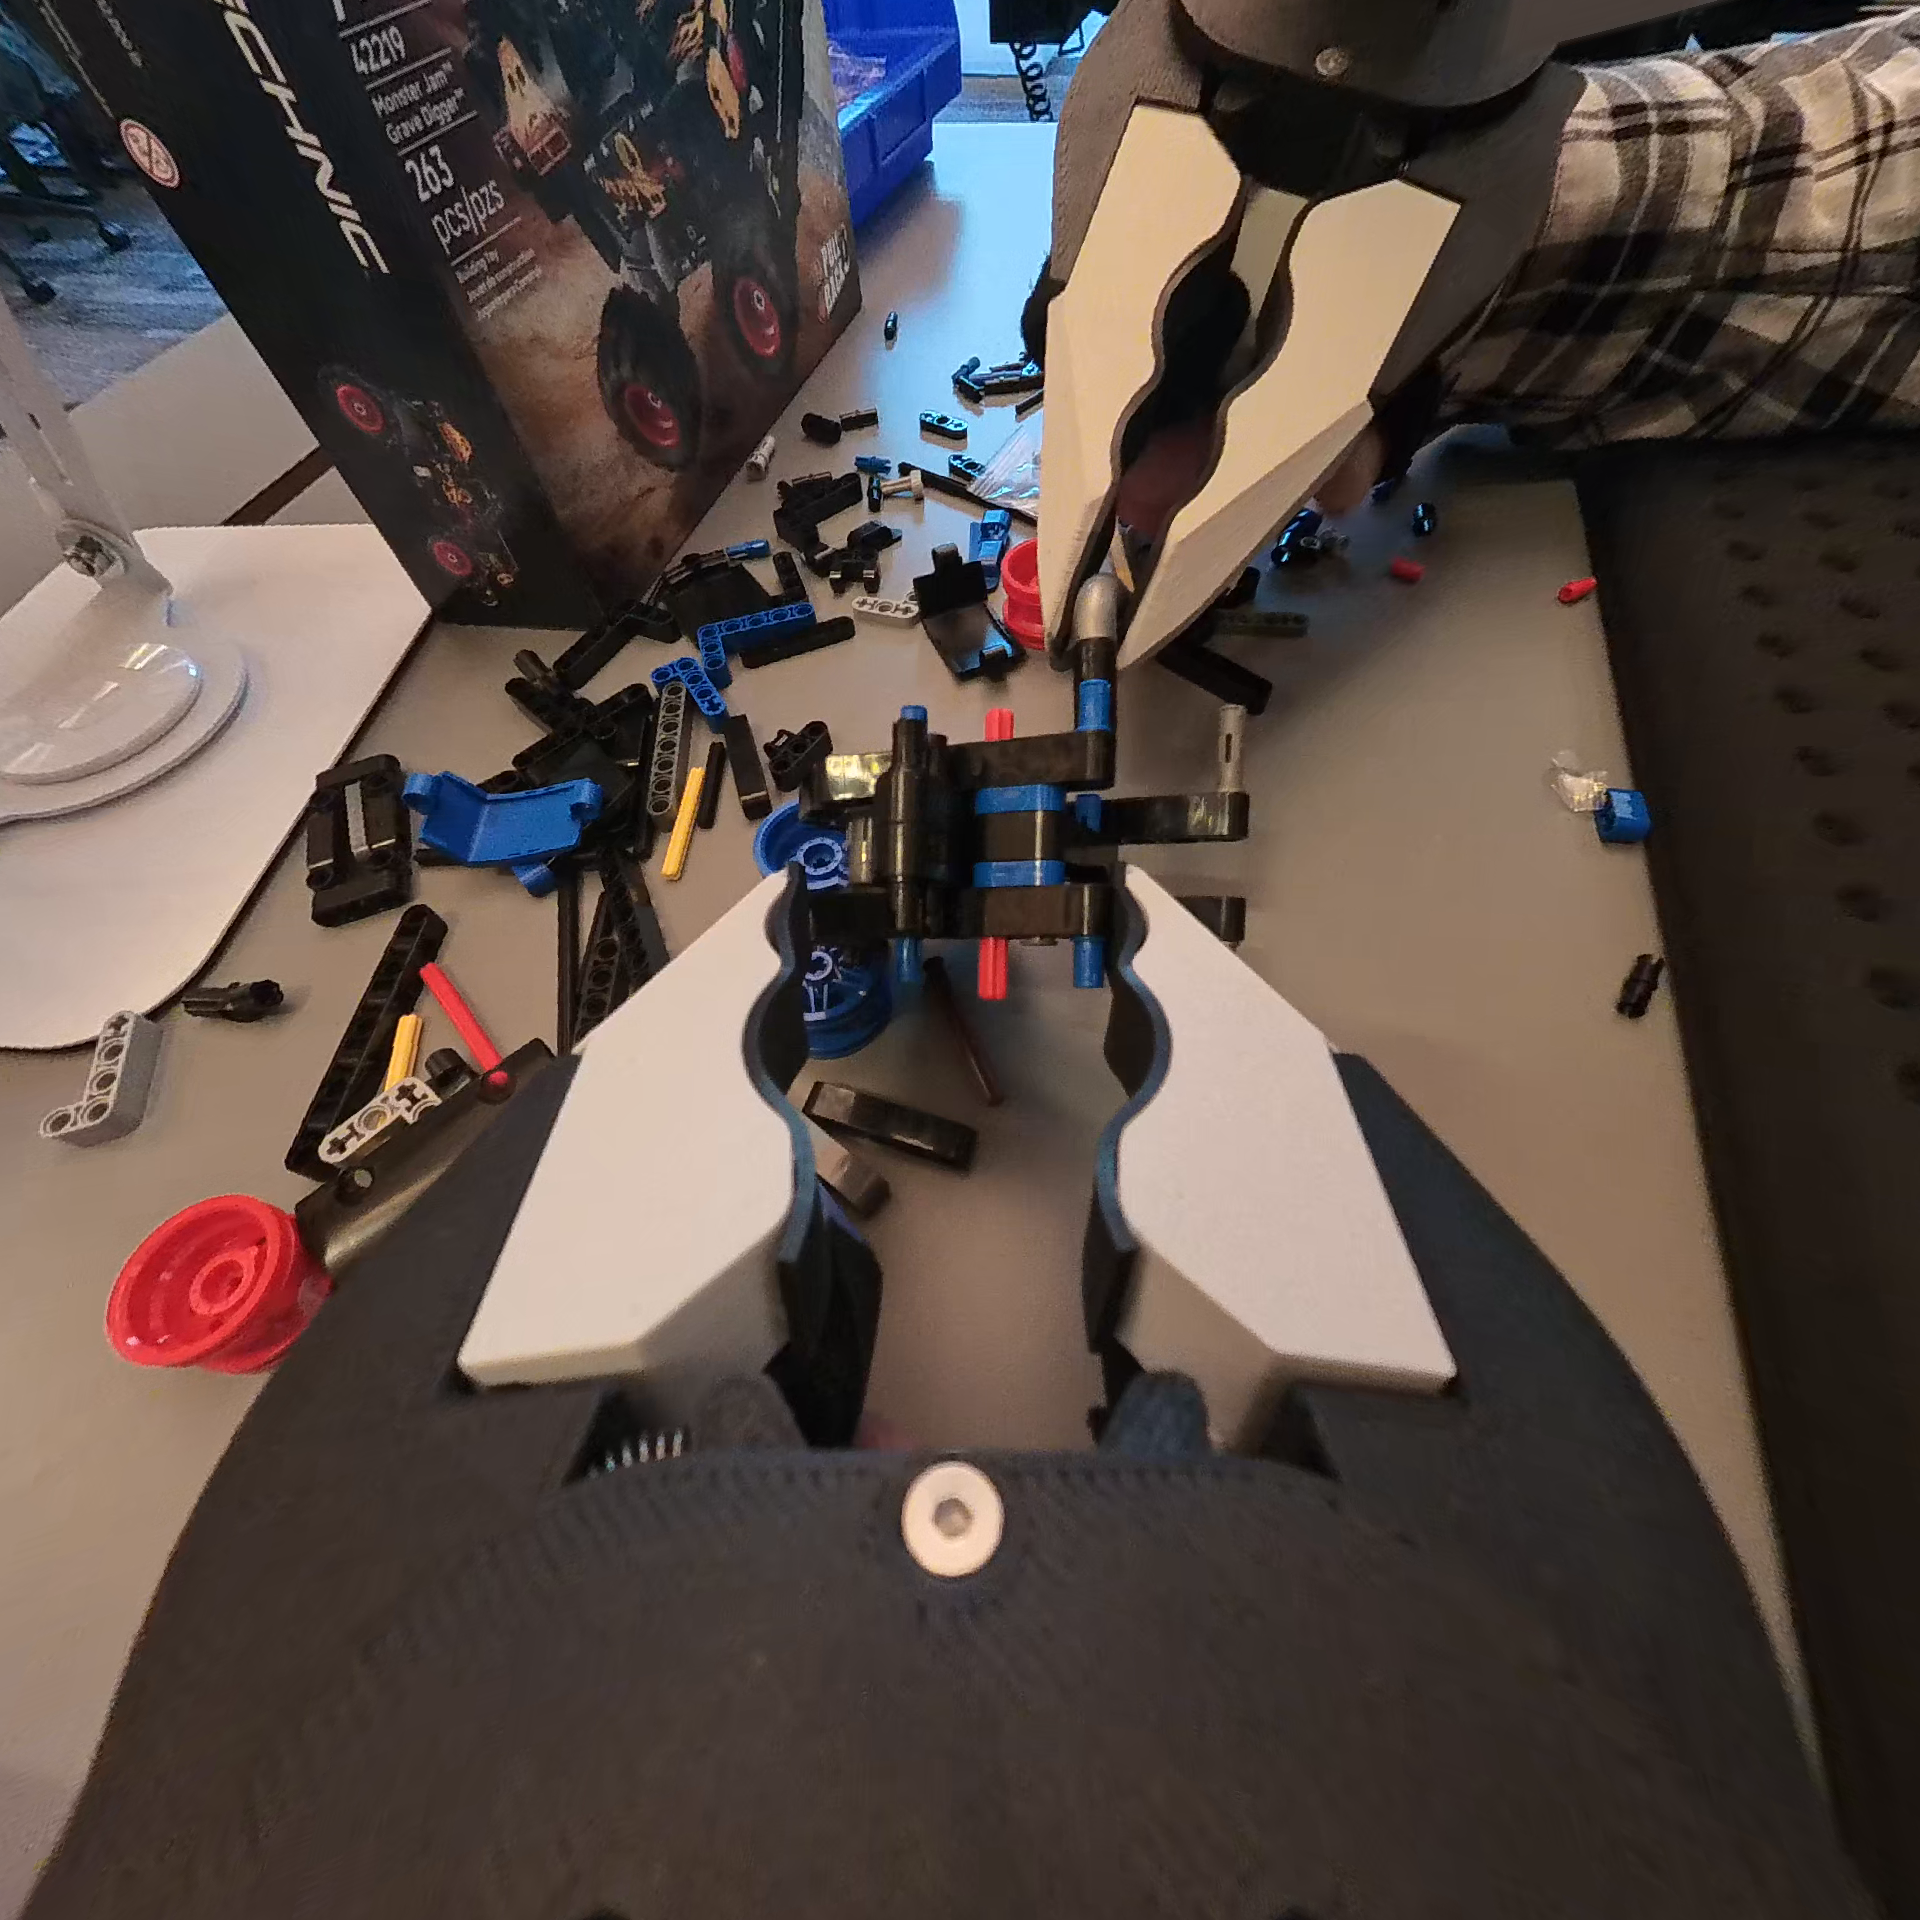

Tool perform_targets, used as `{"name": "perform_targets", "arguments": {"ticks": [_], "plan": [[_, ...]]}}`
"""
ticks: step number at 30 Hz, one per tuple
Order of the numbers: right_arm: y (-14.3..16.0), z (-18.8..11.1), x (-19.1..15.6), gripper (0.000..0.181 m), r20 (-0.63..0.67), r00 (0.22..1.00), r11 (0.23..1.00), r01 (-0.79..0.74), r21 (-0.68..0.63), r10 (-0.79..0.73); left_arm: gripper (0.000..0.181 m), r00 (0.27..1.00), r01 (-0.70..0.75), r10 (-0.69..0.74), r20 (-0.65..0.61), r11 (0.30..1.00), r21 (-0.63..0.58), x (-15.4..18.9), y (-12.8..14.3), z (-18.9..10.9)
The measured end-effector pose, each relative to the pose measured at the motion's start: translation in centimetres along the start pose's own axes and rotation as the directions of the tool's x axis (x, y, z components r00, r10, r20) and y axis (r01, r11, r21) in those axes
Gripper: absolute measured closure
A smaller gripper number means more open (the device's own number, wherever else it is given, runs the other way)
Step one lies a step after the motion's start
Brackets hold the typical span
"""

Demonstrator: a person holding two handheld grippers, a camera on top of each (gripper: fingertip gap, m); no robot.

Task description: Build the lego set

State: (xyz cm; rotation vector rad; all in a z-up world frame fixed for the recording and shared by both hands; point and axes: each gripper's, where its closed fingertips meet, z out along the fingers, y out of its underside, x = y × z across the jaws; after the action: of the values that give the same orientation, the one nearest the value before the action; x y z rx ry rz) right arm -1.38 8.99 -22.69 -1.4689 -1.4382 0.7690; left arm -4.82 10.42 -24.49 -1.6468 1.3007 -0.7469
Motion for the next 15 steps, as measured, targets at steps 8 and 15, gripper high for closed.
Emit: {"name": "perform_targets", "arguments": {"ticks": [8,15], "plan": [[0.21,0.32,-0.26,0.175,0.004,1.000,1.000,0.007,-0.011,-0.007,0.126,1.000,-0.013,0.013,0.007,1.000,0.003,0.17,-0.05,0.17],[0.68,0.70,-0.44,0.175,0.006,1.000,0.999,0.019,-0.032,-0.018,0.126,1.000,-0.019,0.019,0.018,1.000,0.002,0.10,-0.02,0.18]]}}
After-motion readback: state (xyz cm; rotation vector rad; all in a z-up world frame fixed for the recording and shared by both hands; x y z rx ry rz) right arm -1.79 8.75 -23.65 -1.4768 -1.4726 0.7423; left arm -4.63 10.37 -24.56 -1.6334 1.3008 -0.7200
